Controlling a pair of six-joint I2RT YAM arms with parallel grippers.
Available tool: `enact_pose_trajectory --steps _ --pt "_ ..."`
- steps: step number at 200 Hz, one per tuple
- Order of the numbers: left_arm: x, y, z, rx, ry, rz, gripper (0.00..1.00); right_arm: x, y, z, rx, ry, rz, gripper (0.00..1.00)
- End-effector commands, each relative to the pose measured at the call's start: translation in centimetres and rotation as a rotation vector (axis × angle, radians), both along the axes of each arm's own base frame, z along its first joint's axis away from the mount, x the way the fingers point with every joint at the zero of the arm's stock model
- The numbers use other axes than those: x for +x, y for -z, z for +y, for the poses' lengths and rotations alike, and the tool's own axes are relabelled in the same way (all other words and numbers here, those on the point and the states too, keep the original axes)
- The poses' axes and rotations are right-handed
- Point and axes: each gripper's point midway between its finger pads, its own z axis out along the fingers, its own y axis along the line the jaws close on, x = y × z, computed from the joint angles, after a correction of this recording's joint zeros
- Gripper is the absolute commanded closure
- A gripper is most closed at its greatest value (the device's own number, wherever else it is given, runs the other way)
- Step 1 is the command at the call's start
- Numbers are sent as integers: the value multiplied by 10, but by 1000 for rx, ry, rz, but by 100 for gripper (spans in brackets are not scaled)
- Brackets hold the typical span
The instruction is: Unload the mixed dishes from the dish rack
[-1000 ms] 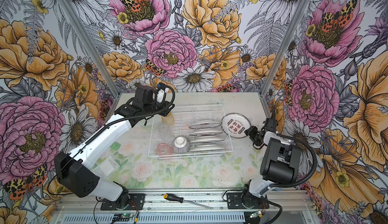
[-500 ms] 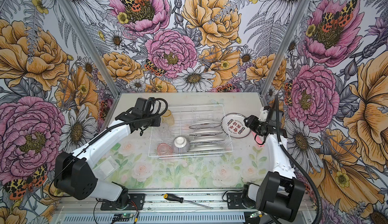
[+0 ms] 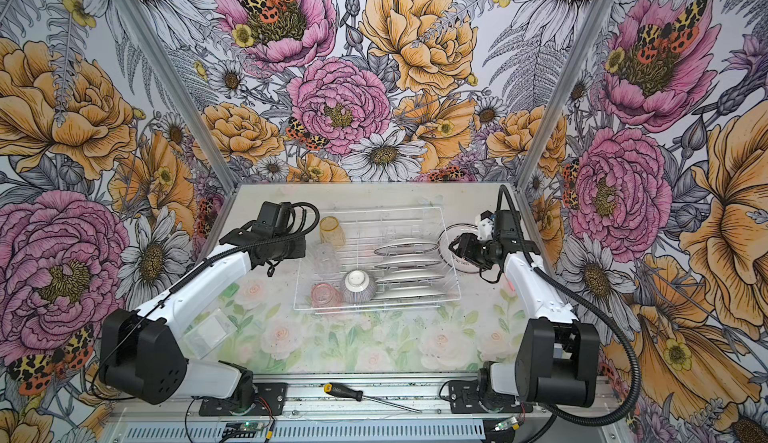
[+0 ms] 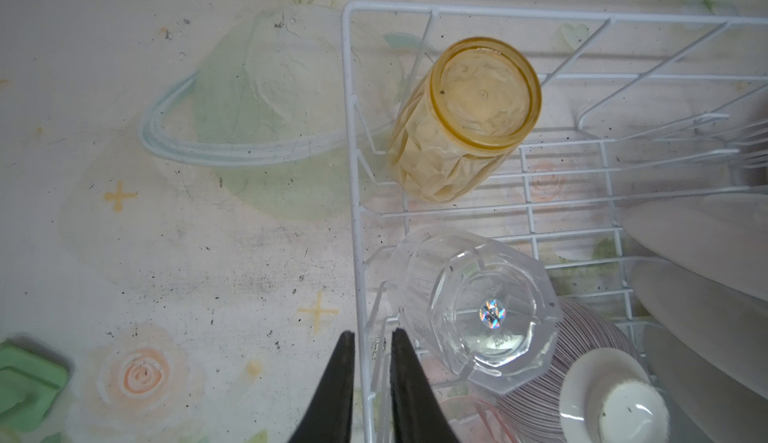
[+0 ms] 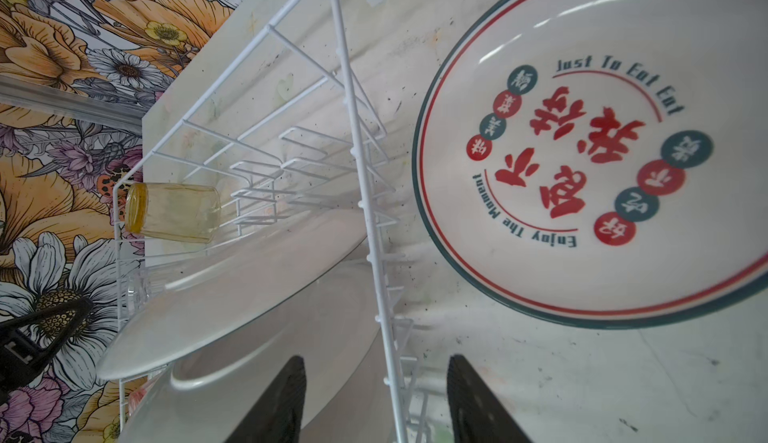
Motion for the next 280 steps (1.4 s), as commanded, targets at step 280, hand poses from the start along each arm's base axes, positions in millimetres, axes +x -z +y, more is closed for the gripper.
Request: enact_pose_trajectory --steps 280 --pt "33 29 34 -81 -54 12 84 44 17 57 -30 -97 20 75"
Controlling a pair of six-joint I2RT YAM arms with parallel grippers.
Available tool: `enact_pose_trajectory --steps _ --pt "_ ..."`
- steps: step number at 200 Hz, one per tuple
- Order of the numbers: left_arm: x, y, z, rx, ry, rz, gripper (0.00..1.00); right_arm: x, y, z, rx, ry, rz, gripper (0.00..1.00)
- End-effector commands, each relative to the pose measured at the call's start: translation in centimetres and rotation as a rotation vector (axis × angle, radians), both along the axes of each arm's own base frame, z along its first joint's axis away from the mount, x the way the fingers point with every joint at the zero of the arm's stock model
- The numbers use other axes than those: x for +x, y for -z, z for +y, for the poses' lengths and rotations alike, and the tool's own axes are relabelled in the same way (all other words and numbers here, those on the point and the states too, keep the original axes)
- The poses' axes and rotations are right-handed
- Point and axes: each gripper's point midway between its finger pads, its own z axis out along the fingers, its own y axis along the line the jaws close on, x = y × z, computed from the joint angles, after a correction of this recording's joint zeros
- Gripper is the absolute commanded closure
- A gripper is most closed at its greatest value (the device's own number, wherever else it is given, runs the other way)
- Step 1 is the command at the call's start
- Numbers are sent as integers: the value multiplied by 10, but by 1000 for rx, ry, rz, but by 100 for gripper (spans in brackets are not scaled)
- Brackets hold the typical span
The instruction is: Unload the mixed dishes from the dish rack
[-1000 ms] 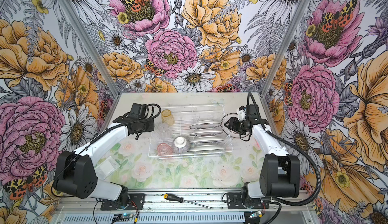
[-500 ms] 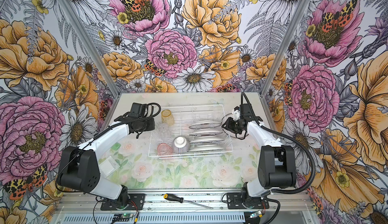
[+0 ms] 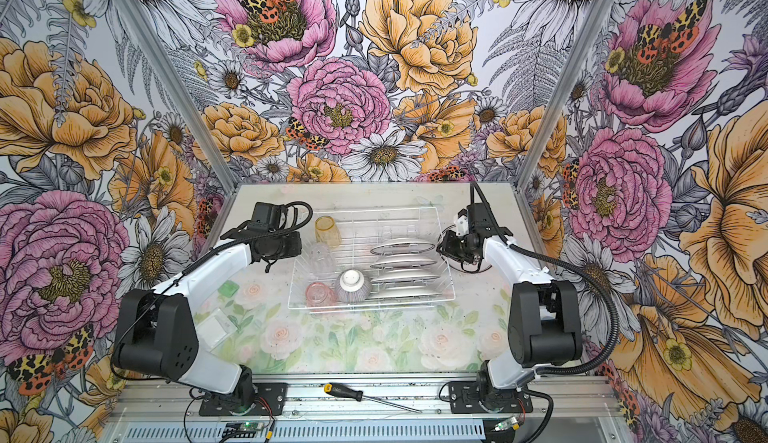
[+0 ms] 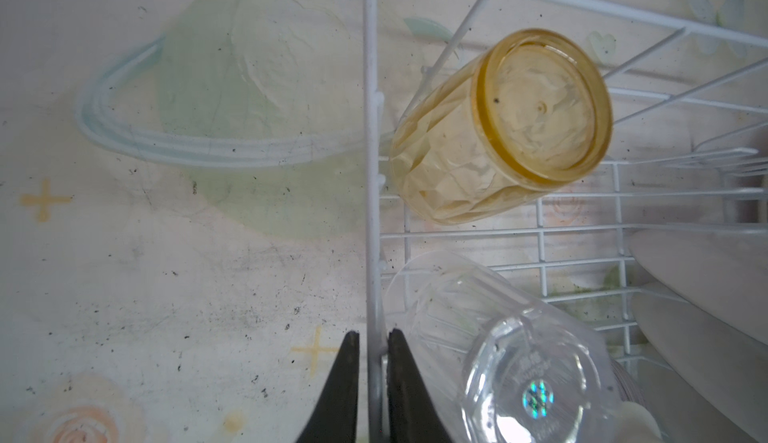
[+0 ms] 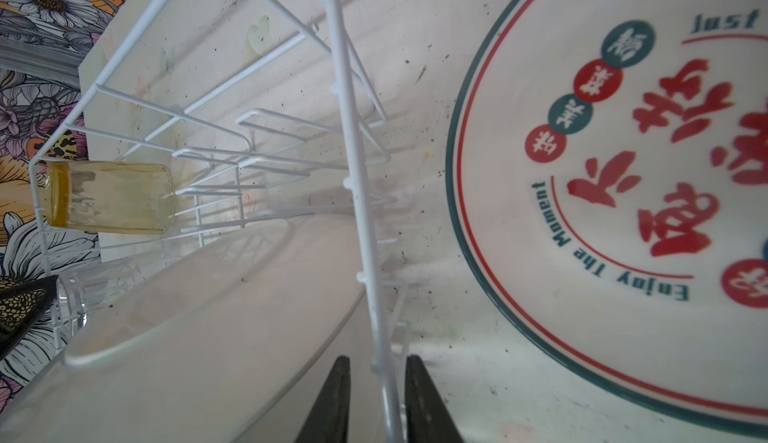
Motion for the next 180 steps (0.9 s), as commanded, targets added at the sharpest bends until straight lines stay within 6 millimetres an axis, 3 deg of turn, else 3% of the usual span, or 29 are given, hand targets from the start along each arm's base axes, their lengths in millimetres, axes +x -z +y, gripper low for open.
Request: enact_pose_trajectory --steps 1,120,142,180 --pt "9 -5 12 29 -16 -35 84 18 -16 11 21 -9 -68 75" --pt "17 -10 18 33 -13 -54 84 21 -18 28 22 -39 -76 75" --pt "15 -18 12 42 3 -76 83 21 -20 25 9 -34 -87 69" --pt "13 -48 -7 126 64 -174 79 22 -27 19 5 -27 -109 56"
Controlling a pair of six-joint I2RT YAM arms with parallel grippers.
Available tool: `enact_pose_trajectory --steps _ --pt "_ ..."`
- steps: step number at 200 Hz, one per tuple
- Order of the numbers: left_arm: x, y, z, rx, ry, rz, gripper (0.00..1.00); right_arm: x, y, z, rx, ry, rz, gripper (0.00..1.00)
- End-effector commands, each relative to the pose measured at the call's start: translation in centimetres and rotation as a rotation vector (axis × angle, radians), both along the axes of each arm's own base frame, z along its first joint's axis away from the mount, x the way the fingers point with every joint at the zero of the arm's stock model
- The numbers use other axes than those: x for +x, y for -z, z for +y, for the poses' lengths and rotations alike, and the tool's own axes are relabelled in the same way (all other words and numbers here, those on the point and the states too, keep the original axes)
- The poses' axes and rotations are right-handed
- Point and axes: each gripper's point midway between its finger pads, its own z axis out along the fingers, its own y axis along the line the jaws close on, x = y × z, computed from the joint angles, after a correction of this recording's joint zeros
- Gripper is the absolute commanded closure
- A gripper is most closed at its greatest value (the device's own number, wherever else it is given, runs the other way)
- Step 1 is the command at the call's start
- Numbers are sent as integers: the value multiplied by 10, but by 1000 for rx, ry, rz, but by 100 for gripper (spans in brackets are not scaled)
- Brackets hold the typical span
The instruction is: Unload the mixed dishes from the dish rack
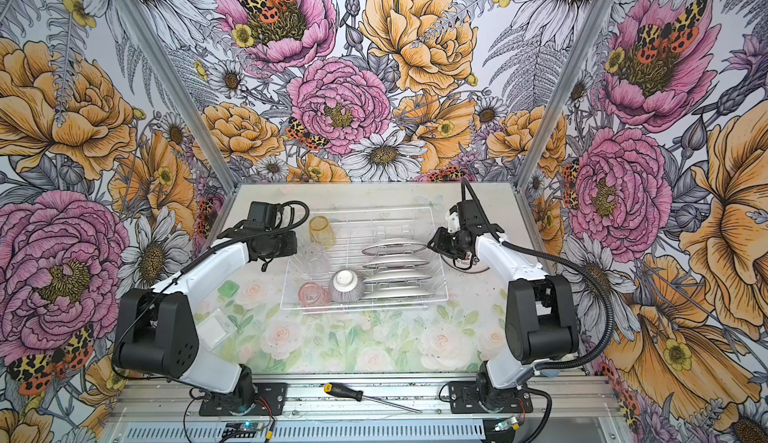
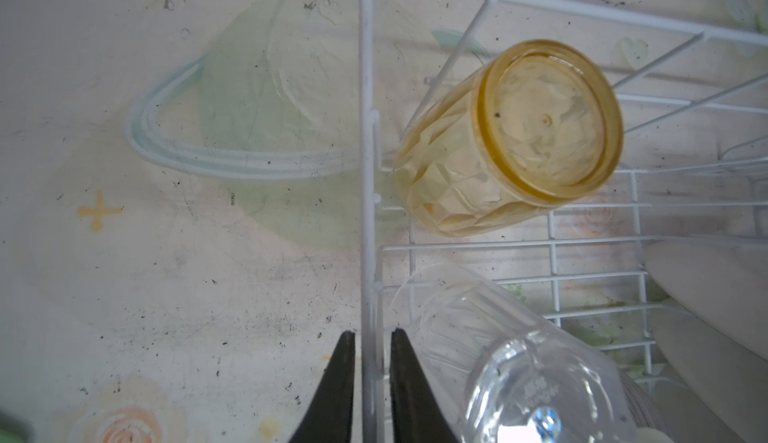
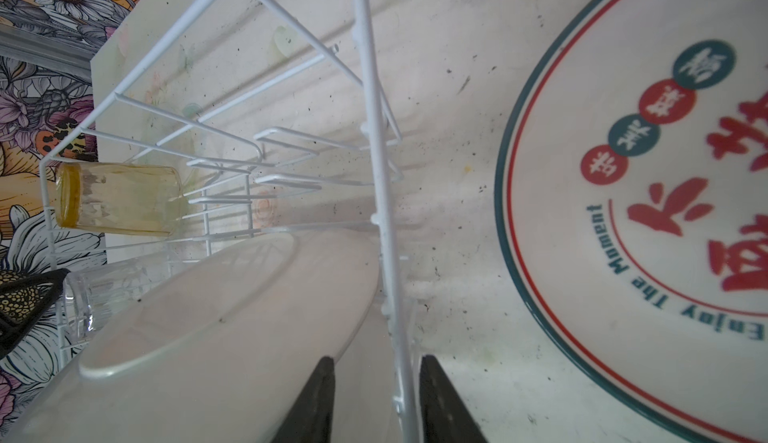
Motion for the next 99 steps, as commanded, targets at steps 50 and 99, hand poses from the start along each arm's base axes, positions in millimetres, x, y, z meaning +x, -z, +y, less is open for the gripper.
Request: enact_pose_trajectory --steps 50,99 --pt "3 -93 -43 185 118 -298 75 13 -38 -19 5 29 -127 47" --pt "-15 -142 -100 274 338 -457 68 9 -60 -54 -10 101 -188 44"
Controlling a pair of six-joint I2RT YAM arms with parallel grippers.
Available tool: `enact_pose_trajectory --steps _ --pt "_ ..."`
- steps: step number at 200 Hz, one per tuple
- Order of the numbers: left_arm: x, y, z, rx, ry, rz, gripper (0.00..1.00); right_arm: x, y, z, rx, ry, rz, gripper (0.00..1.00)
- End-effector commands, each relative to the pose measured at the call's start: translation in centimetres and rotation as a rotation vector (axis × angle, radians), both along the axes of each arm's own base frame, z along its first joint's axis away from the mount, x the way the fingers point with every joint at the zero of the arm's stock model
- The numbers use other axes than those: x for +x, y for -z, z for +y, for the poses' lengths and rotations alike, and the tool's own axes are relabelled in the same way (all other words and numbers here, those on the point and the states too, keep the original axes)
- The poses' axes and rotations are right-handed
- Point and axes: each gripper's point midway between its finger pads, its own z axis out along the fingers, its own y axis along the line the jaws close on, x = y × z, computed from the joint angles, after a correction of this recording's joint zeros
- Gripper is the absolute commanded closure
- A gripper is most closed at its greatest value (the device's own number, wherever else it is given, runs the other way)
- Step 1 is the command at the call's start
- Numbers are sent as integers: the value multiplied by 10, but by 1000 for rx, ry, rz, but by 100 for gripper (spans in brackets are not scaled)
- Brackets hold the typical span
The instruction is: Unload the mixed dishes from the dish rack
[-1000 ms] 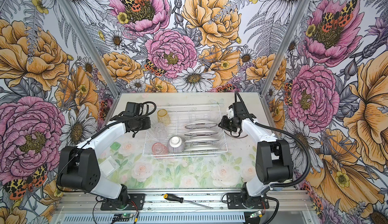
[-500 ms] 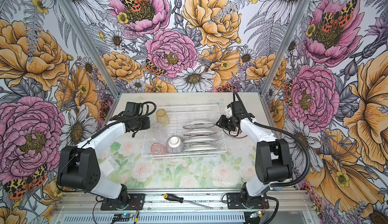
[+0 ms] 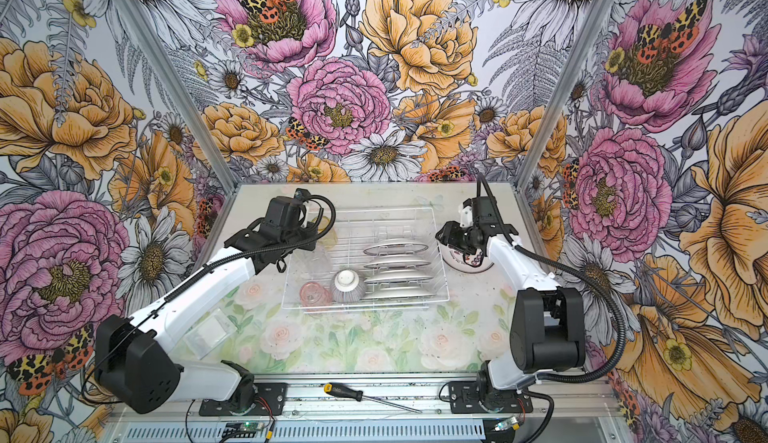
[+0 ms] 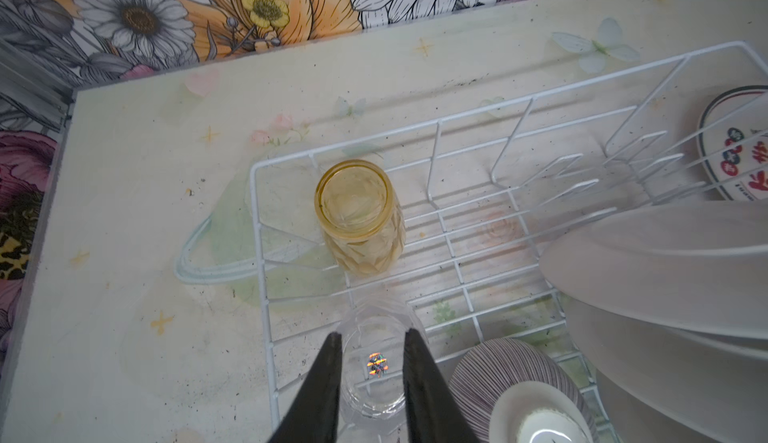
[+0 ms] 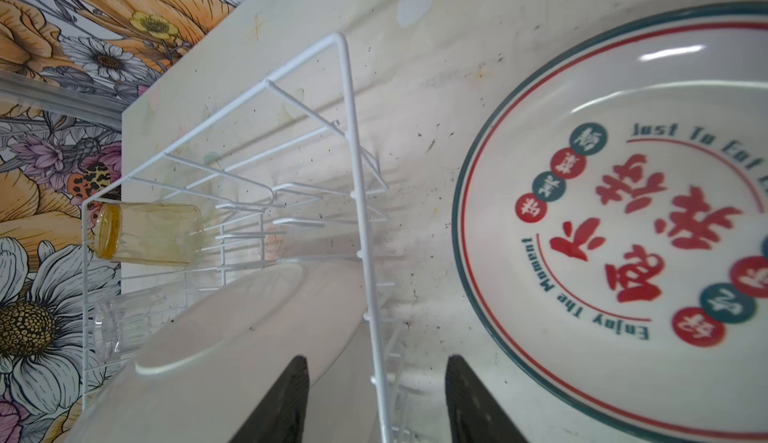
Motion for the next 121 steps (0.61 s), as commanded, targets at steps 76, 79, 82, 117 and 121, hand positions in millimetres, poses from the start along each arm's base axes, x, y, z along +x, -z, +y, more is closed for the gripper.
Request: enact_pose_trajectory --steps 76,79,82,117,121 --pt "-44 -32 -153 182 651 -97 62 -5 -66 -9 -5 -3 -166 44" --pt "-45 -30 -156 179 664 -88 62 -6 -67 -9 -5 -3 -168 44" --pt "-45 -29 -159 175 680 -78 61 -6 -69 -10 -7 -3 -175 44" --pt "-53 -16 -186 158 811 17 58 -9 -82 -8 -6 -12 -202 43" --pt "-54 -14 -188 160 820 24 58 -10 -82 -8 -6 -12 -202 43"
